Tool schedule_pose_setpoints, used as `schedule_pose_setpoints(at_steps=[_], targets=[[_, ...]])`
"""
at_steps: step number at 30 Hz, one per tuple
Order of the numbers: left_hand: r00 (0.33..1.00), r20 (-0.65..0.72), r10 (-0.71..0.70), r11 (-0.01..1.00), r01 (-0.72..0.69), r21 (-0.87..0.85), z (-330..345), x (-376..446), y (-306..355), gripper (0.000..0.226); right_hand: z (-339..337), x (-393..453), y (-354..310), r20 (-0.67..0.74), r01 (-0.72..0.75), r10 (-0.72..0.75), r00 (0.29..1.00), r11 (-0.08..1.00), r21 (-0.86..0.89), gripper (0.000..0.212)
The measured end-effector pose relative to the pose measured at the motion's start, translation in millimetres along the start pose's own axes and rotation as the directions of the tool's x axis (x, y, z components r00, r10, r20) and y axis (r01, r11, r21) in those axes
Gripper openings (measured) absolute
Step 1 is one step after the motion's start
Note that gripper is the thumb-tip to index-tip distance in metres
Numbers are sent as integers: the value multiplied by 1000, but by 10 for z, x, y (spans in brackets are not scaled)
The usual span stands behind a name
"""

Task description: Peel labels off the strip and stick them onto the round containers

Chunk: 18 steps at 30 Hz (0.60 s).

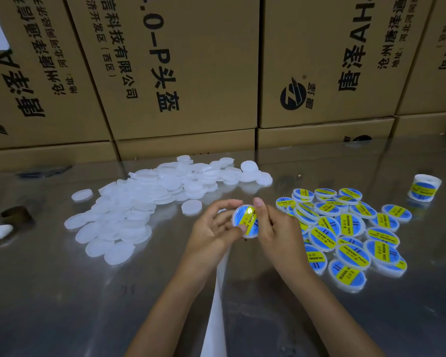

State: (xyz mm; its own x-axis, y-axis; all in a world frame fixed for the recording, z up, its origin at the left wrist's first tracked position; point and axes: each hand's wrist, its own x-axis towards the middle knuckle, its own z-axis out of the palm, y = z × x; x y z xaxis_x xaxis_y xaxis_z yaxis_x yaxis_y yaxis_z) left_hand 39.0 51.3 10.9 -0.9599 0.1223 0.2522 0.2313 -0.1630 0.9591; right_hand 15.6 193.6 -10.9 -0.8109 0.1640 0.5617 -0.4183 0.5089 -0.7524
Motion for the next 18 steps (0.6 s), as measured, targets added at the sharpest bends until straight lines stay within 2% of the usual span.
schedule_pose_setpoints(at_steps=[2, 4, 9, 11, 13, 15, 17, 18], targets=[[999, 48, -13, 999, 11, 38, -47, 7, 3, 51, -10, 13, -24, 32, -15, 12, 999, 995, 97, 49], [997, 64, -36, 997, 32, 64, -52, 10, 4, 50, 1, 9, -43, 61, -32, 20, 998, 980, 198, 50], [987, -149, -59, 997, 50, -61, -97, 37, 9, 29, 8, -5, -43, 185, -75, 28, 982, 964, 253, 46], [975, -215, -54, 997, 40, -69, -126, 43, 1, 18, 3, -34, -39, 256, -31, -9, 967, 988, 150, 50], [964, -262, -38, 999, 29, -37, -132, 38, -5, 9, 12, -71, -38, 276, 74, -59, 959, 996, -44, 49], [960, -278, -40, 999, 38, -14, -121, 32, -1, 20, 21, -83, -36, 259, 145, -104, 960, 979, -142, 41], [962, -267, -64, 998, 68, 6, -105, 26, 17, 28, 11, -70, -34, 225, 157, -117, 967, 973, -169, 44], [966, -251, -68, 997, 73, 10, -100, 22, 21, 25, 4, -60, -31, 203, 161, -124, 971, 971, -175, 47]])
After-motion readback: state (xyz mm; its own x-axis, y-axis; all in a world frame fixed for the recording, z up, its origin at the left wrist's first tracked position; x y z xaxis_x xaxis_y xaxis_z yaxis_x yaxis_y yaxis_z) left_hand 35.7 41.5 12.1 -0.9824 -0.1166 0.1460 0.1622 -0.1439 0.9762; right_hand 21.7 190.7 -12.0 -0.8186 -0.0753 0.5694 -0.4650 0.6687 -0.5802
